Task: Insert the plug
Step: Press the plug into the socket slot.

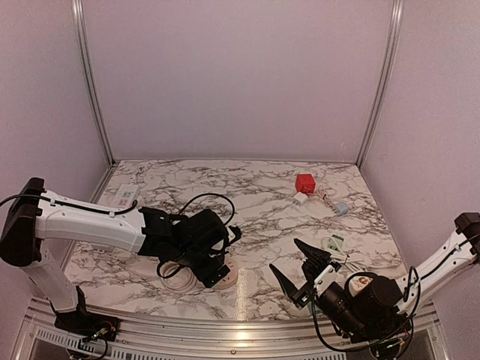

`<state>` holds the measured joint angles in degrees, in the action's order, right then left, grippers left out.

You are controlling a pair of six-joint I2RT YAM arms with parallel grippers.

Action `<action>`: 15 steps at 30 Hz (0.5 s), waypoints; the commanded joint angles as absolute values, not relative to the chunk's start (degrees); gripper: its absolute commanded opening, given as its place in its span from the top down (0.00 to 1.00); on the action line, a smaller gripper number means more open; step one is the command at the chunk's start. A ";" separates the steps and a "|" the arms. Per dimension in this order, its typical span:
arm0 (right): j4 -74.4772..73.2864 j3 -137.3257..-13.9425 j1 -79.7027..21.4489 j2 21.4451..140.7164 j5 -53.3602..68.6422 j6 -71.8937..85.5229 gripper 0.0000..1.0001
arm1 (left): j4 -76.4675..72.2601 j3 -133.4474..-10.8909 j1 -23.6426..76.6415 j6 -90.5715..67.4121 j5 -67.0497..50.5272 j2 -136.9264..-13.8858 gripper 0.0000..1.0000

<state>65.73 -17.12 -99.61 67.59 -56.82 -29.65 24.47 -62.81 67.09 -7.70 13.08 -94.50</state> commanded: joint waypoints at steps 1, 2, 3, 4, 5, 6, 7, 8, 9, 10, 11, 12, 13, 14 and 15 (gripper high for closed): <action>65.57 -19.17 -99.50 68.09 -57.33 -30.23 0.35 | 25.52 -64.46 67.15 -7.60 15.91 -96.60 0.17; 65.59 -19.21 -99.54 68.16 -57.25 -30.28 0.35 | 25.34 -64.66 67.10 -7.59 16.34 -96.44 0.18; 65.45 -19.29 -99.56 68.24 -57.27 -30.27 0.35 | 25.02 -64.64 67.14 -7.64 16.45 -95.97 0.19; 65.34 -19.33 -99.69 68.28 -57.37 -30.31 0.35 | 24.40 -64.37 67.14 -7.62 16.27 -95.25 0.19; 65.38 -19.34 -99.67 68.28 -57.55 -30.48 0.35 | 23.32 -63.91 67.15 -7.69 15.96 -94.22 0.20; 65.57 -19.34 -99.69 68.21 -57.71 -30.55 0.35 | 22.62 -63.37 67.15 -7.77 16.07 -92.97 0.20; 65.69 -19.27 -99.67 68.20 -57.63 -30.49 0.35 | 22.17 -62.82 67.15 -8.07 16.84 -91.65 0.20; 65.67 -19.17 -99.70 68.20 -57.54 -30.48 0.35 | 22.03 -62.36 67.15 -8.28 17.88 -90.32 0.20; 65.59 -19.28 -99.74 68.27 -57.44 -30.54 0.35 | 21.94 -61.87 67.14 -8.41 19.01 -88.85 0.20; 65.49 -19.40 -99.84 68.33 -57.42 -30.53 0.35 | 21.64 -61.30 67.15 -8.50 20.00 -87.49 0.20; 65.44 -19.42 -99.84 68.37 -57.58 -30.59 0.35 | 21.17 -60.62 67.15 -8.59 20.65 -86.04 0.20; 65.54 -19.43 -99.91 68.38 -57.71 -30.86 0.35 | 20.48 -59.78 67.14 -8.65 21.42 -84.79 0.20; 65.75 -19.43 -99.95 68.38 -57.74 -31.05 0.35 | 19.85 -59.02 67.15 -8.73 22.17 -83.73 0.20; 65.86 -19.35 -99.93 68.38 -57.80 -31.03 0.35 | 19.48 -58.49 67.15 -8.74 22.97 -83.19 0.20; 65.90 -19.32 -99.94 68.42 -57.77 -31.03 0.35 | 19.58 -58.23 67.08 -8.48 23.43 -83.05 0.20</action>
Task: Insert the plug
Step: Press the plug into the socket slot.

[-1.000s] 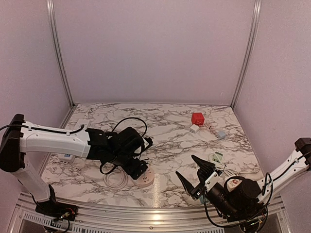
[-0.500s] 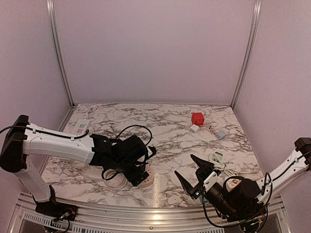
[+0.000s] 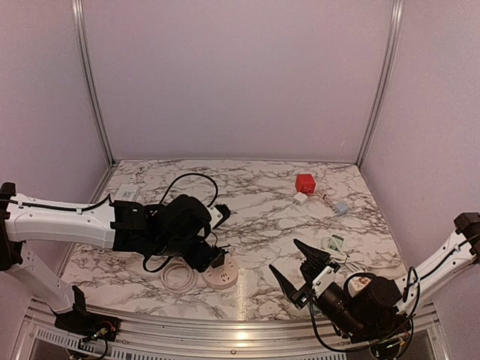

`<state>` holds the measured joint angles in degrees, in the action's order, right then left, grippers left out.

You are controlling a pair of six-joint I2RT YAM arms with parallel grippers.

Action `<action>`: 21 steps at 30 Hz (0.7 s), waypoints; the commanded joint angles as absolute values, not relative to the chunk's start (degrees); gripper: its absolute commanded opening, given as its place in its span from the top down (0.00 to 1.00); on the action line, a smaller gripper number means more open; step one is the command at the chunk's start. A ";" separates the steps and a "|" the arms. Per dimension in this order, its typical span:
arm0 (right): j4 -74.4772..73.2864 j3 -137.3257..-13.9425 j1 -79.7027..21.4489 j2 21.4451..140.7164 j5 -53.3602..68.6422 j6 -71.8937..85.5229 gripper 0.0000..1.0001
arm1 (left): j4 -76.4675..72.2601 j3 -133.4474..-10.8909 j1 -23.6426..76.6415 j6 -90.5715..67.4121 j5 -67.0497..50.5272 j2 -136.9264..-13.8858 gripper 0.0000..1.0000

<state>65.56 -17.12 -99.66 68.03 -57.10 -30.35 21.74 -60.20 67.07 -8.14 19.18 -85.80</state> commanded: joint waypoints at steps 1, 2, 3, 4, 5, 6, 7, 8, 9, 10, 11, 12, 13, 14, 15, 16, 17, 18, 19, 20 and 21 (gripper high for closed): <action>65.86 -19.38 -99.93 68.57 -57.68 -31.07 0.35 | 19.84 -58.19 66.99 -8.23 23.54 -83.43 0.20; 65.88 -19.48 -99.94 68.70 -57.70 -31.18 0.35 | 20.20 -58.23 66.90 -8.14 23.71 -84.26 0.20; 65.88 -19.59 -100.01 68.89 -57.85 -31.30 0.35 | 20.44 -58.24 66.77 -8.05 23.45 -85.29 0.20; 66.08 -19.60 -100.06 68.98 -58.01 -31.51 0.35 | 20.44 -58.24 66.72 -7.96 23.18 -87.19 0.20; 66.26 -19.48 -100.09 68.99 -58.05 -31.55 0.35 | 20.70 -58.42 66.63 -7.87 22.91 -88.89 0.20; 66.33 -19.43 -100.03 69.06 -58.07 -31.53 0.35 | 21.18 -58.83 66.55 -7.83 23.01 -90.78 0.19; 66.37 -19.42 -100.03 69.15 -57.97 -31.52 0.35 | 22.08 -59.71 66.46 -7.85 23.66 -92.75 0.19; 66.36 -19.54 -100.04 69.31 -57.89 -31.64 0.35 | 23.41 -60.41 66.37 -8.25 24.68 -94.43 0.19; 66.40 -19.66 -100.07 69.46 -57.95 -31.75 0.35 | 24.14 -60.92 66.28 -8.52 25.61 -95.87 0.19; 66.47 -19.68 -100.10 69.58 -58.10 -31.94 0.35 | 24.88 -61.32 66.23 -9.29 26.59 -97.00 0.20; 66.57 -19.69 -100.11 69.61 -58.22 -32.06 0.35 | 25.63 -61.65 66.14 -10.04 27.65 -97.82 0.19; 66.78 -19.61 -100.13 69.61 -58.26 -32.03 0.35 | 26.37 -62.10 66.10 -10.55 28.63 -98.45 0.19; 66.87 -19.52 -100.11 69.61 -58.22 -32.01 0.35 | 26.87 -62.35 66.09 -10.82 29.32 -98.75 0.19; 66.81 -19.58 -100.11 69.69 -58.09 -32.06 0.35 | 27.06 -62.44 66.09 -10.82 29.64 -98.60 0.20; 66.74 -19.66 -100.23 69.76 -58.02 -32.15 0.35 | 26.89 -62.30 66.09 -10.93 29.65 -98.07 0.20; 66.60 -19.76 -100.29 69.78 -58.01 -32.16 0.35 | 26.36 -61.94 66.09 -10.91 29.06 -97.29 0.20; 66.68 -19.78 -100.36 69.78 -58.15 -32.35 0.35 | 25.27 -61.23 66.09 -10.60 27.80 -96.06 0.20; 66.91 -19.70 -100.37 69.79 -58.34 -32.49 0.35 | 23.75 -60.50 66.09 -10.04 25.96 -94.68 0.21; 67.19 -19.61 -100.37 69.79 -58.43 -32.51 0.35 | 22.22 -59.67 66.09 -9.35 24.20 -92.99 0.21; 67.27 -19.52 -100.37 69.79 -58.41 -32.50 0.35 | 20.79 -58.86 66.09 -9.05 22.81 -91.20 0.21; 67.26 -19.58 -100.37 69.91 -58.28 -32.60 0.35 | 19.85 -58.28 66.09 -8.91 22.31 -89.50 0.21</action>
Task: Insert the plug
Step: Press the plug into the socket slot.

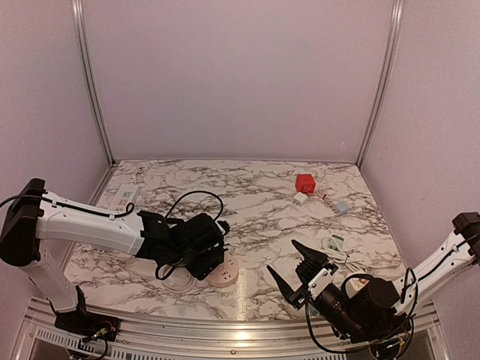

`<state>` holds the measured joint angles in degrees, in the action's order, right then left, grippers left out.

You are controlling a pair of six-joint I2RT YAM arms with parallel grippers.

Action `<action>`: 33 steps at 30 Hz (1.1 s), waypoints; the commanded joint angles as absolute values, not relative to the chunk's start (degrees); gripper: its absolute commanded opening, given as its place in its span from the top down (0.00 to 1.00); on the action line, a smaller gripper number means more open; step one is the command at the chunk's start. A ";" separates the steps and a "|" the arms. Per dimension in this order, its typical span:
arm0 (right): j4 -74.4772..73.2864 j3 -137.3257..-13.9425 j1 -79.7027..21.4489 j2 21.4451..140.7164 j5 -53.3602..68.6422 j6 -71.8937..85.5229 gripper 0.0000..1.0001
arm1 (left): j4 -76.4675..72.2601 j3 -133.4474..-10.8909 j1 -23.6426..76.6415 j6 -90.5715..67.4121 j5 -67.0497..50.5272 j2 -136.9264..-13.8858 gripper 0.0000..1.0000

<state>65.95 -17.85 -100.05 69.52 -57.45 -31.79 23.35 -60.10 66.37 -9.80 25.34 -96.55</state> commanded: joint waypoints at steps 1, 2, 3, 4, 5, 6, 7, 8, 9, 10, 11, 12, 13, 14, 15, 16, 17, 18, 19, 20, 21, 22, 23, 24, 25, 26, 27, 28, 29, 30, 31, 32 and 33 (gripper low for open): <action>67.17 -19.72 -100.44 70.02 -58.20 -32.67 0.35 | 19.18 -57.90 66.05 -8.92 22.44 -87.81 0.21; 67.12 -19.77 -100.52 70.11 -58.35 -32.81 0.35 | 18.45 -57.53 66.09 -8.92 22.97 -86.39 0.21; 67.25 -19.77 -100.61 70.13 -58.43 -32.92 0.35 | 17.62 -56.82 66.09 -8.89 23.66 -84.90 0.21; 67.47 -19.70 -100.55 70.07 -58.52 -32.93 0.35 | 16.37 -56.05 66.09 -8.81 24.52 -83.54 0.21; 67.56 -19.62 -100.57 70.11 -58.53 -32.93 0.35 | 15.53 -55.68 66.01 -8.67 25.55 -82.56 0.21; 67.71 -19.65 -100.57 70.18 -58.49 -33.00 0.35 | 15.20 -55.49 65.96 -8.46 26.58 -81.98 0.21; 67.65 -19.75 -100.55 70.17 -58.44 -33.07 0.35 | 15.41 -55.53 65.65 -8.40 27.34 -82.05 0.21; 67.45 -19.85 -100.62 70.30 -58.42 -33.11 0.35 | 15.60 -55.69 65.35 -8.28 27.44 -82.46 0.21; 67.53 -19.86 -100.70 70.31 -58.43 -33.27 0.35 | 15.72 -55.80 65.11 -8.21 27.24 -83.22 0.21; 67.68 -19.82 -100.77 70.31 -58.61 -33.43 0.35 | 15.75 -55.85 64.86 -8.16 26.87 -84.20 0.20; 67.88 -19.71 -100.73 70.32 -58.70 -33.47 0.35 | 15.84 -56.06 64.72 -8.17 26.51 -85.47 0.20; 68.09 -19.69 -100.77 70.34 -58.71 -33.48 0.35 | 16.27 -56.51 64.55 -8.13 26.26 -86.91 0.20; 68.11 -19.69 -100.74 70.39 -58.67 -33.55 0.35 | 16.88 -56.96 64.45 -8.28 26.48 -88.46 0.20; 67.99 -19.75 -100.79 70.48 -58.60 -33.57 0.35 | 17.55 -57.56 64.38 -8.46 27.05 -89.99 0.20; 67.87 -19.89 -100.85 70.56 -58.54 -33.64 0.35 | 18.20 -58.03 64.30 -8.85 27.91 -91.32 0.20; 68.01 -19.87 -100.96 70.63 -58.68 -33.76 0.35 | 18.66 -58.35 64.21 -9.26 28.75 -92.54 0.20; 68.16 -19.82 -100.91 70.66 -58.85 -33.87 0.35 | 19.11 -58.55 64.05 -9.69 29.85 -93.65 0.20; 68.26 -19.74 -100.90 70.66 -58.88 -33.83 0.35 | 19.77 -58.88 63.88 -10.12 31.05 -94.45 0.20; 68.36 -19.69 -100.94 70.66 -58.81 -33.79 0.35 | 20.30 -59.15 63.75 -10.38 31.93 -95.23 0.20; 68.38 -19.73 -100.90 70.73 -58.69 -33.88 0.35 | 20.93 -59.46 63.65 -10.52 32.95 -95.66 0.21; 68.30 -19.81 -100.97 70.79 -58.68 -33.95 0.35 | 21.22 -59.49 63.63 -10.62 33.20 -95.83 0.21; 68.22 -19.92 -100.98 70.88 -58.75 -34.07 0.35 | 21.14 -59.25 63.63 -10.63 33.01 -95.71 0.21; 68.33 -19.95 -101.05 70.92 -58.87 -34.20 0.35 | 20.68 -58.86 63.63 -10.71 32.43 -95.33 0.21; 68.52 -19.87 -101.07 70.93 -59.03 -34.20 0.35 | 20.08 -58.47 63.63 -10.66 31.80 -94.91 0.21; 68.69 -19.79 -101.07 70.93 -59.01 -34.27 0.35 | 19.81 -58.25 63.63 -10.56 31.13 -94.52 0.21; 68.79 -19.78 -101.07 70.93 -58.98 -34.25 0.35 | 19.69 -58.13 63.63 -10.32 30.71 -94.29 0.21; 68.75 -19.82 -101.09 71.05 -58.84 -34.29 0.35 | 19.67 -58.03 63.63 -10.29 30.54 -94.01 0.21; 68.66 -19.86 -101.09 71.10 -58.85 -34.40 0.35 | 19.45 -57.90 63.63 -10.31 30.44 -93.54 0.22; 68.81 -19.94 -101.08 71.18 -59.09 -34.49 0.35 | 19.05 -57.61 63.74 -10.35 30.12 -92.90 0.22; 68.99 -19.87 -101.07 71.19 -59.23 -34.60 0.35 | 18.24 -57.06 63.72 -10.26 29.13 -92.15 0.22; 69.06 -19.79 -101.07 71.19 -59.33 -34.63 0.35 | 17.36 -56.52 63.72 -10.17 28.14 -91.31 0.22; 69.17 -19.70 -101.07 71.26 -59.29 -34.58 0.35 | 16.56 -56.02 63.72 -10.14 27.49 -90.46 0.22; 69.23 -19.73 -101.07 71.31 -59.14 -34.59 0.35 | 16.11 -55.73 63.72 -10.16 27.23 -89.65 0.22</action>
<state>67.29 -17.87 -100.71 70.94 -58.26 -34.17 15.73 -58.17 64.07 -10.28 29.98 -92.82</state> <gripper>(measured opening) 0.651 0.781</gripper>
